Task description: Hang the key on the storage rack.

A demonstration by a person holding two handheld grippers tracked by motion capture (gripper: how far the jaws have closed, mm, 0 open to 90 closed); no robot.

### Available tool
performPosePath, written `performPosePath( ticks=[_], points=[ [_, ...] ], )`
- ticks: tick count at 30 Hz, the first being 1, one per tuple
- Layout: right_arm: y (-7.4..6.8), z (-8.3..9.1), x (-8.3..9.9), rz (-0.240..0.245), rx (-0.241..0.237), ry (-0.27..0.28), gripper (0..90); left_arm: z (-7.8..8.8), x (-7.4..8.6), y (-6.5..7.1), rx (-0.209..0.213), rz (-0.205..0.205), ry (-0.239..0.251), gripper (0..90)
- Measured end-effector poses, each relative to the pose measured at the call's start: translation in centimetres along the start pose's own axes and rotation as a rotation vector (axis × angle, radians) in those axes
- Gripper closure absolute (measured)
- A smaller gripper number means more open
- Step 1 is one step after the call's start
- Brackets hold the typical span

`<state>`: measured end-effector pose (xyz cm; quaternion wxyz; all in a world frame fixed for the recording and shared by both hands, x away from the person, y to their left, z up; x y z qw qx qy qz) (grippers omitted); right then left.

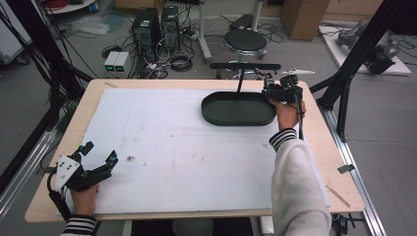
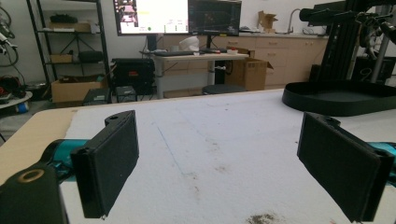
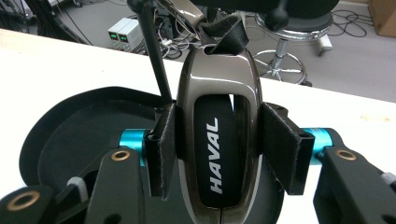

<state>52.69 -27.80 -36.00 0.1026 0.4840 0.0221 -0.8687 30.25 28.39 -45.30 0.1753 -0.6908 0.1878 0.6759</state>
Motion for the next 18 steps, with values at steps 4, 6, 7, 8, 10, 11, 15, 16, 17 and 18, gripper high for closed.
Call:
performPosePath(
  ticks=[4, 6, 7, 8, 10, 11, 15, 16, 17, 18],
  points=[
    [-0.2, -0.7, 0.4, -0.002, -0.012, -0.009, 48.0, 0.0, 0.0, 0.0, 0.000, -0.003, -0.001, 13.1],
    [-0.3, -1.1, 0.7, -0.002, -0.020, -0.015, 48.0, 0.0, 0.0, 0.0, 0.001, -0.005, -0.001, 13.1],
    [-0.4, -1.3, 0.8, 0.001, -0.022, -0.012, 48.0, 0.0, 0.0, 0.0, 0.000, -0.004, -0.001, 13.1],
    [-0.4, -1.3, 0.9, -0.001, -0.023, -0.012, 48.0, 0.0, 0.0, 0.0, 0.001, -0.006, -0.002, 13.1],
    [-0.6, -1.7, 1.1, -0.003, -0.032, -0.012, 48.0, 0.1, 0.0, 0.0, 0.002, -0.007, -0.002, 13.1],
    [-0.7, -1.8, 1.2, -0.001, -0.035, -0.015, 48.0, 0.0, 0.0, 0.0, 0.002, -0.007, -0.001, 13.1],
    [-0.9, -2.2, 1.2, 0.014, -0.038, -0.015, 47.9, 0.0, 0.0, 0.0, 0.002, -0.007, -0.002, 13.1],
    [-0.9, -2.3, 1.3, 0.012, -0.040, -0.016, 47.9, 0.0, 0.0, 0.0, 0.002, -0.007, -0.002, 13.1],
    [-0.9, -2.4, 1.3, 0.012, -0.040, -0.015, 47.8, 0.0, 0.0, 0.0, 0.001, -0.006, -0.001, 13.1],
    [-0.9, -2.4, 1.3, 0.016, -0.041, -0.015, 47.8, 0.0, 0.0, 0.0, 0.001, -0.006, -0.001, 13.1]
  ],
)
Point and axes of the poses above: each handheld gripper's, and its own axes: z roughly backward along the jaws, x roughly out of its underside, y roughly to its right, the point moved 5 cm from there along -z, roughly forward along the jaws, and after that the axes turned 10 degrees about x, right-handed, at the moved point
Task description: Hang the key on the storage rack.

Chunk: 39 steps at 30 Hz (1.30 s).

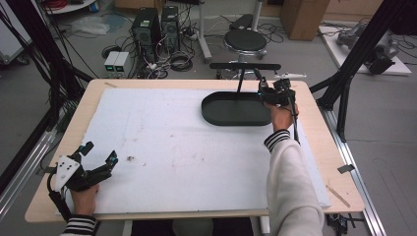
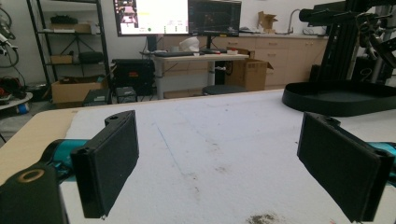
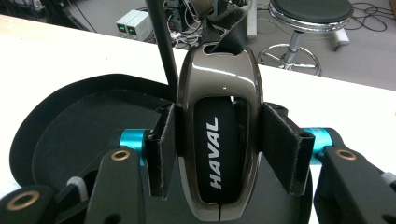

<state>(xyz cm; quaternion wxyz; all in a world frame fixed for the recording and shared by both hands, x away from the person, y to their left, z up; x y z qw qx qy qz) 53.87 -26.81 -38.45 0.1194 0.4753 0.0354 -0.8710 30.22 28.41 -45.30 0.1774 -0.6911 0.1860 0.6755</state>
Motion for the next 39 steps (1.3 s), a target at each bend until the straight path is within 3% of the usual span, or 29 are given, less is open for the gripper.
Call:
performPosePath(
  ticks=[3, 5, 8, 11, 18, 26, 32, 33, 34, 36, 39],
  points=[
    [0.0, -0.2, 0.1, -0.003, -0.024, -0.009, 44.8, 0.0, 0.0, 0.0, 0.000, 0.000, -0.001, 13.1],
    [0.0, -0.5, 0.3, -0.007, -0.025, -0.014, 27.5, 0.0, 0.0, 0.0, 0.000, 0.001, -0.001, 13.1],
    [-0.1, -0.5, 0.5, -0.013, -0.026, -0.031, 8.8, 0.0, 0.0, 0.0, 0.000, 0.000, -0.002, 13.1],
    [-0.4, 0.1, 0.5, -0.005, -0.043, -0.006, 0.7, 0.0, 0.0, 0.0, 0.000, 0.000, -0.001, 13.1],
    [-0.7, 2.9, 0.3, -0.029, -0.089, 0.089, 0.3, 0.0, 0.0, 0.0, 0.000, 0.002, -0.001, 13.1],
    [-1.1, 7.4, 1.2, 0.005, -0.161, 0.212, 0.3, 0.0, 0.0, 0.1, 0.000, -0.002, 0.001, 13.1],
    [-1.7, 11.1, 4.5, 0.040, -0.257, 0.323, 0.3, -0.1, 0.0, 0.0, -0.001, 0.001, -0.003, 13.1],
    [-1.7, 11.5, 5.1, 0.048, -0.255, 0.307, 0.3, -0.1, 0.0, 0.1, -0.001, 0.000, 0.002, 13.1],
    [-1.7, 12.0, 5.8, 0.058, -0.242, 0.337, 0.3, -0.1, 0.0, 0.1, -0.002, 0.000, 0.000, 13.1],
    [-1.6, 13.0, 7.2, 0.057, -0.261, 0.402, 0.3, -0.1, 0.0, 0.1, -0.001, 0.000, 0.002, 13.1],
    [-1.1, 13.8, 9.5, 0.036, -0.260, 0.441, 0.3, 0.0, 0.0, 0.1, -0.001, -0.007, 0.000, 13.1]
  ],
)
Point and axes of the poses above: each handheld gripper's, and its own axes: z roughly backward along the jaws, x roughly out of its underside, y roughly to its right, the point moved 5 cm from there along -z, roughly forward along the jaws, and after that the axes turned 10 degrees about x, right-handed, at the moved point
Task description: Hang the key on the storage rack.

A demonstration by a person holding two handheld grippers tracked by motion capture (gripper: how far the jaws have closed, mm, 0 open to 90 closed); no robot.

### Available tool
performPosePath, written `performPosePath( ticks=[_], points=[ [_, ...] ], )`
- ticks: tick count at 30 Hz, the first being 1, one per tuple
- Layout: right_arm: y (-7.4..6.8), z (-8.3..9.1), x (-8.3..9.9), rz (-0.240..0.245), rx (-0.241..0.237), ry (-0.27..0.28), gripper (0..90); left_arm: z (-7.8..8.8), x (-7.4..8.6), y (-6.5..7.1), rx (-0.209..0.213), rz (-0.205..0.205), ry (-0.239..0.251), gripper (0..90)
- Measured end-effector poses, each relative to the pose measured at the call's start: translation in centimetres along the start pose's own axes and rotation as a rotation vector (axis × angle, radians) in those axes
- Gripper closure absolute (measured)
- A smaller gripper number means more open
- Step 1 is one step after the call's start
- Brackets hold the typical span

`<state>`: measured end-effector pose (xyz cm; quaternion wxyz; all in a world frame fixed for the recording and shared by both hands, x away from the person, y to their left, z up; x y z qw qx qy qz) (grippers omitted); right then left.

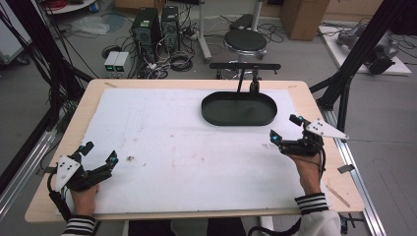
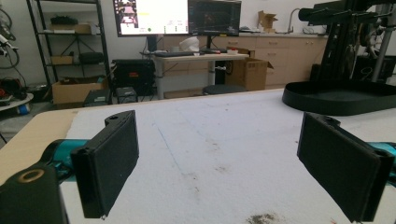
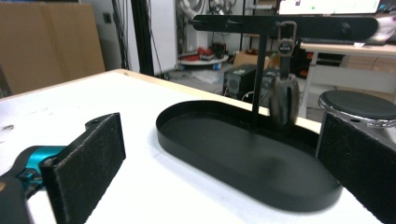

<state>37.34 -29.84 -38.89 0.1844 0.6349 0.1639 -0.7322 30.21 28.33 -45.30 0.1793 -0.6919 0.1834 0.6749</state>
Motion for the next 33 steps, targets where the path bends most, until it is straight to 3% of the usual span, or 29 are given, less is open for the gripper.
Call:
performPosePath(
  ticks=[6, 12, 14, 21, 25, 33],
  points=[
    [0.7, 2.0, 2.9, -0.020, 0.022, 0.022, 0.3, -0.1, 0.0, 0.0, -0.001, 0.006, -0.003, 13.1],
    [0.9, 3.1, 4.4, 0.005, 0.056, 0.078, 0.3, -0.1, 0.0, 0.0, -0.001, 0.003, -0.007, 13.1],
    [0.9, 3.1, 5.0, 0.021, 0.066, 0.107, 0.3, -0.1, 0.0, 0.0, -0.002, 0.003, -0.006, 13.1],
    [0.6, 2.7, 6.9, 0.010, 0.074, 0.093, 0.3, -0.1, 0.0, 0.0, -0.001, 0.003, -0.005, 13.1],
    [0.4, 2.7, 6.9, 0.029, 0.076, 0.105, 0.3, -0.1, 0.0, 0.0, -0.001, 0.001, -0.007, 13.1],
    [0.5, 3.0, 6.9, 0.013, 0.100, 0.127, 0.3, 0.0, 0.0, 0.0, -0.002, -0.001, -0.002, 13.1]
  ],
)
Point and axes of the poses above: each handheld gripper's, and its own axes: z roughly backward along the jaws, x roughly out of its underside, y roughly to its right, the point moved 5 cm from there along -z, roughly forward along the jaws, and after that the axes turned 10 degrees about x, right-handed, at the moved point
